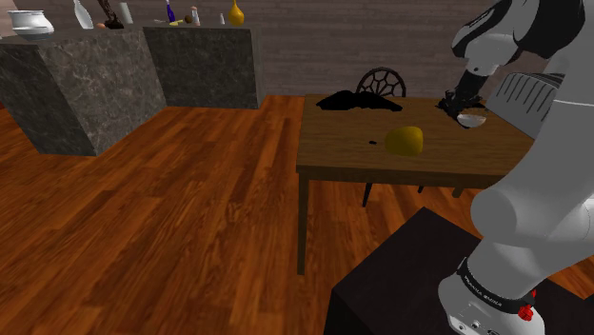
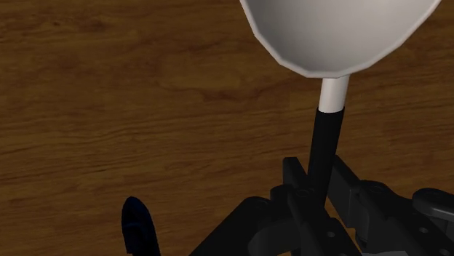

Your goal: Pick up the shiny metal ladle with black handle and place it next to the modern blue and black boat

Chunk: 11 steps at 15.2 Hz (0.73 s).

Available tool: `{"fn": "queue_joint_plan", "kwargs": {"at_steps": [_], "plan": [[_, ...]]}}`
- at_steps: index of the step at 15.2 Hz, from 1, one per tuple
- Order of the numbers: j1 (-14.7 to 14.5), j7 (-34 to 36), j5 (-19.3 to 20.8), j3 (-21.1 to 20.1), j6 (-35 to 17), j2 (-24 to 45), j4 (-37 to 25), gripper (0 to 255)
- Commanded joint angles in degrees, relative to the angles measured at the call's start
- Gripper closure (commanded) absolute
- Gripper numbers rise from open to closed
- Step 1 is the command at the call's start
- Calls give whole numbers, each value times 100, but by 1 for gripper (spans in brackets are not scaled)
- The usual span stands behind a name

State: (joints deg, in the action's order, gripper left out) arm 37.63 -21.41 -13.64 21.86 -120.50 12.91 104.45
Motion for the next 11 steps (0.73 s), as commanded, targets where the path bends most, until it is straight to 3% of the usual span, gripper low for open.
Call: {"fn": "queue_joint_plan", "kwargs": {"at_steps": [1, 11], "plan": [[7, -40, -41, -10, -130, 59, 76, 255], [48, -254, -279, -84, -776, 386, 437, 255]]}}
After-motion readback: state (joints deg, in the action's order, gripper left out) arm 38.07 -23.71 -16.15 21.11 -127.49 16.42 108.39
